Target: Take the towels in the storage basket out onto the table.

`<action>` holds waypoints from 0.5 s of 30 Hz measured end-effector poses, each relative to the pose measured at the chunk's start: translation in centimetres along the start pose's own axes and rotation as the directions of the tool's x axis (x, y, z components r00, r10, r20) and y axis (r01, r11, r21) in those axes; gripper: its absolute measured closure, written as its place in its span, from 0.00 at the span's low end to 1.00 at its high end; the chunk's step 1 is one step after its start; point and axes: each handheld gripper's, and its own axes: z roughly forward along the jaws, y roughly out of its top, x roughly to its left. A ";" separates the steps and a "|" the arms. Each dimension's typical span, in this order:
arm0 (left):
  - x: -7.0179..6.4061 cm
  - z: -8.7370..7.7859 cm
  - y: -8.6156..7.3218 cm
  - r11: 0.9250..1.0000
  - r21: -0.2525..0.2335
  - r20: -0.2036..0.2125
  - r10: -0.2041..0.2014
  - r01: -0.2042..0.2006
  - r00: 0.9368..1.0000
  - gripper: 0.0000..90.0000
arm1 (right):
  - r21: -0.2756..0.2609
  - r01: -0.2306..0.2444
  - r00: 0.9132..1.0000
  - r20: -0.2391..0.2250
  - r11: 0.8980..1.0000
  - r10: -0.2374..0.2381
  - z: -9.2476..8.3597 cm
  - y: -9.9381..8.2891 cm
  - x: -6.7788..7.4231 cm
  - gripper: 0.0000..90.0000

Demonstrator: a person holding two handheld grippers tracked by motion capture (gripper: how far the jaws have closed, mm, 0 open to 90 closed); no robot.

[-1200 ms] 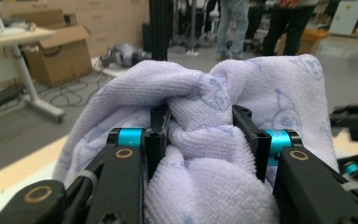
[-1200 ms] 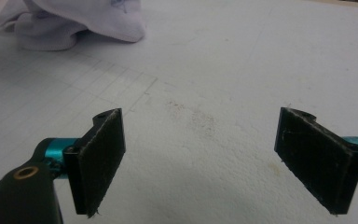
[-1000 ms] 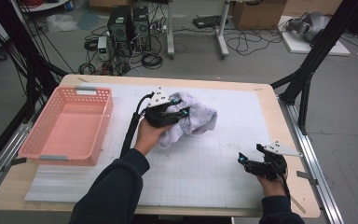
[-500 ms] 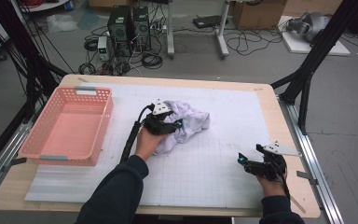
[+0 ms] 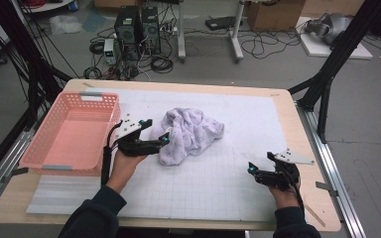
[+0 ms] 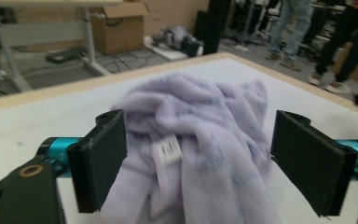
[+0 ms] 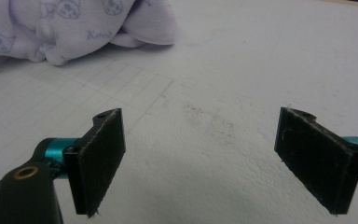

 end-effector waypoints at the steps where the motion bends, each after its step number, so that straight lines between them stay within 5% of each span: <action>1: 0.1 -0.5 -0.4 1.000 0.013 0.016 0.001 -0.002 1.000 0.22 | 0.000 0.000 1.000 0.000 1.000 0.000 0.0 0.0 0.0 0.16; 5: -0.1 -1.9 -1.9 0.999 0.021 0.016 0.047 -0.047 0.999 0.22 | -0.001 0.003 1.000 -0.012 1.000 -0.003 0.9 0.5 0.3 0.16; 13: 0.7 -3.0 -3.7 0.998 0.067 -0.070 -0.014 0.019 0.997 0.17 | 0.006 0.018 1.000 -0.024 1.000 -0.018 1.6 1.0 0.5 0.16; 15: 0.7 -3.4 -3.8 0.999 0.044 -0.061 -0.024 0.027 0.998 0.17 | 0.008 0.020 0.999 -0.025 1.000 -0.020 1.5 0.9 0.5 0.16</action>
